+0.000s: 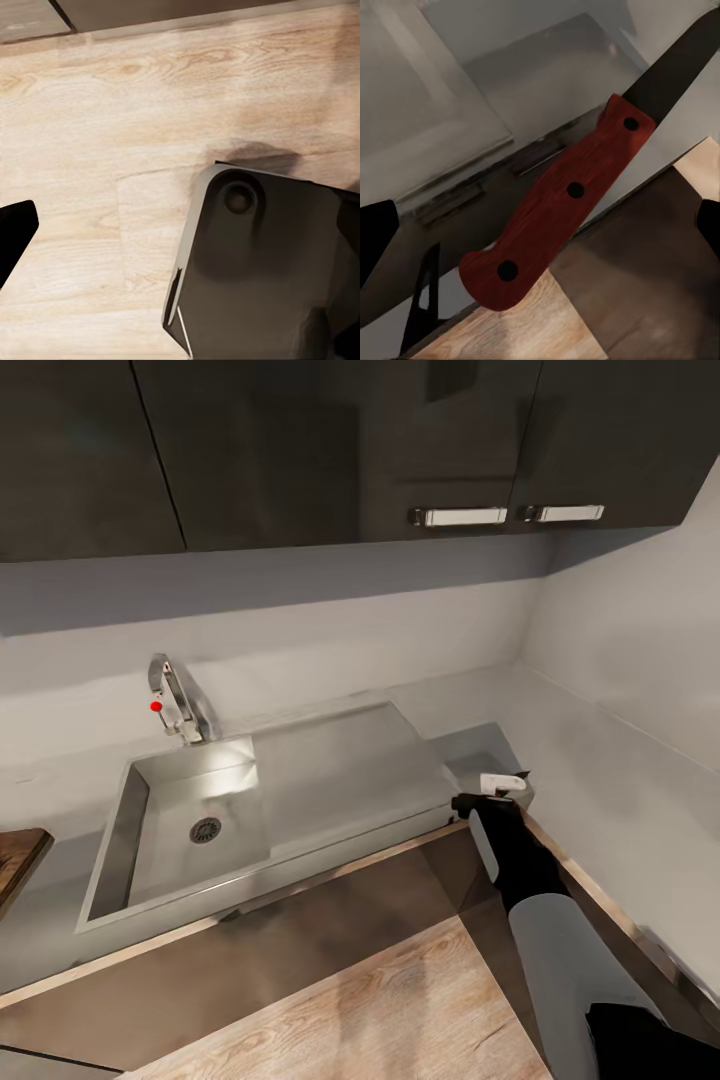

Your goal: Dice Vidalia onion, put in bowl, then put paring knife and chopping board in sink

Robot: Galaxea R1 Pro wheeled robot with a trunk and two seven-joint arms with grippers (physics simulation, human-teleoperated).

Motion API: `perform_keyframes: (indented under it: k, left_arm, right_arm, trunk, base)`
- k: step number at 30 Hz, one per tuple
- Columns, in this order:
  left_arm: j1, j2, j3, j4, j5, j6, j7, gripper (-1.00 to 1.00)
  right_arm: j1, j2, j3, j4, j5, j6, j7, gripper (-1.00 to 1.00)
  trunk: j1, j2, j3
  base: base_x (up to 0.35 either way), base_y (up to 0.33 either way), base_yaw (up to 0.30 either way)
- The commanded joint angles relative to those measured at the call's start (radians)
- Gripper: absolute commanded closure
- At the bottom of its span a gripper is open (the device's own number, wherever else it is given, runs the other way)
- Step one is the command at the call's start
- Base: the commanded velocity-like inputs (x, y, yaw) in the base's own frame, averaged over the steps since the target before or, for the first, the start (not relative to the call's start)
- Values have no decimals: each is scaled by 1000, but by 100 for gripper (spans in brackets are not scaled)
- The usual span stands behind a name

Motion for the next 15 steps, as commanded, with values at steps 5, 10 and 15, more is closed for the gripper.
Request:
perform_keyframes:
  k: [5, 10, 15]
  left_arm:
    - [-1, 0, -2, 6, 3, -1, 1, -100]
    - [-1, 0, -1, 6, 3, -1, 1, -100]
    - [-1, 0, -1, 5, 2, -1, 1, -100]
  right_arm:
    - [-1, -2, -7, -5, 3, 6, 43, -100]
    - [-1, -3, -37, -10, 1, 6, 48, -100]
    - [-1, -2, -56, -29, 0, 7, 50, -100]
  trunk:
    - [1, -2, -2]
    - [1, -2, -2]
    - [1, -2, -2]
  base:
    - [0, 0, 0]
    - [1, 0, 0]
    - [71, -47, 0]
